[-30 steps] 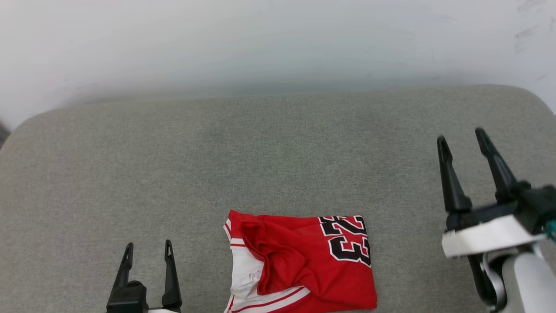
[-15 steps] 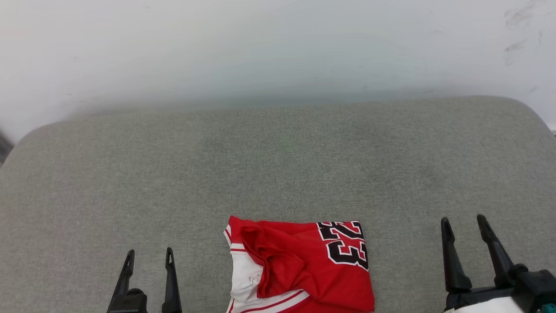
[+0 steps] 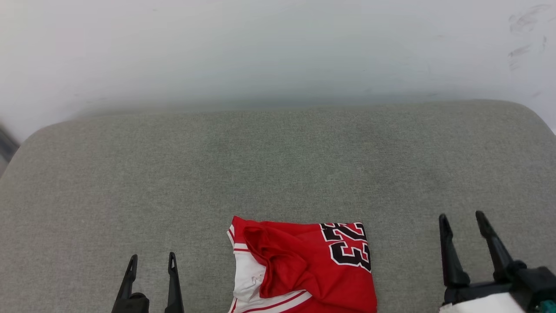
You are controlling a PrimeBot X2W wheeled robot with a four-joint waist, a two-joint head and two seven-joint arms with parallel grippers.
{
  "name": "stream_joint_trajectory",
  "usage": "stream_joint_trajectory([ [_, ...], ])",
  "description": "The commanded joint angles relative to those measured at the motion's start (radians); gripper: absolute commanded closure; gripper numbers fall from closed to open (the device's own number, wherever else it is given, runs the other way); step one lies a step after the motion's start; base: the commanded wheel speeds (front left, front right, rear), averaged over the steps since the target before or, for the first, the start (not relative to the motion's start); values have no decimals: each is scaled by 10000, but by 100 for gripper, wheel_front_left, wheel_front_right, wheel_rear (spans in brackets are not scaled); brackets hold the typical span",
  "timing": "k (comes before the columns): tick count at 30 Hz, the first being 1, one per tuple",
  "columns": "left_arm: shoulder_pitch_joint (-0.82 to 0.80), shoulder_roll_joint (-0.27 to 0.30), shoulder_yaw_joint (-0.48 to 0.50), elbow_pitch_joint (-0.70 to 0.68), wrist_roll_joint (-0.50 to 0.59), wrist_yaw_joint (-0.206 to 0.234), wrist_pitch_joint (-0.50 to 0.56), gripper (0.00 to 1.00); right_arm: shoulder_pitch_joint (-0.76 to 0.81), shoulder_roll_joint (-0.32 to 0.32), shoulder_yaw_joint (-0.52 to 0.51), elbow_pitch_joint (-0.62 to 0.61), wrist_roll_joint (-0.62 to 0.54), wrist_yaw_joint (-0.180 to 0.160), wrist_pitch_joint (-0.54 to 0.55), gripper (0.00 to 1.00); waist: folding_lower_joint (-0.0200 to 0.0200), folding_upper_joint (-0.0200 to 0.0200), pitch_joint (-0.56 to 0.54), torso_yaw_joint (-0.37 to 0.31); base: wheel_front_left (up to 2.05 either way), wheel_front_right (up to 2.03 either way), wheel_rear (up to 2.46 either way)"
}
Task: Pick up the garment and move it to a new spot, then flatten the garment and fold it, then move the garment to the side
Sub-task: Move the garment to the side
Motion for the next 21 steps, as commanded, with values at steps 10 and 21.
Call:
stream_joint_trajectory([
  [10,-163,-31,-50,78,25,-13,-47,0,-2762,-1537,611,882,98,-4,827,0,1,-1,190,113,0,0,0],
  [21,-510,-73,-170,91,-38,-23,-47,0,-4622,-3951,2772,1291,5198,-4,7734,0,1,-1,669,383,0,0,0],
])
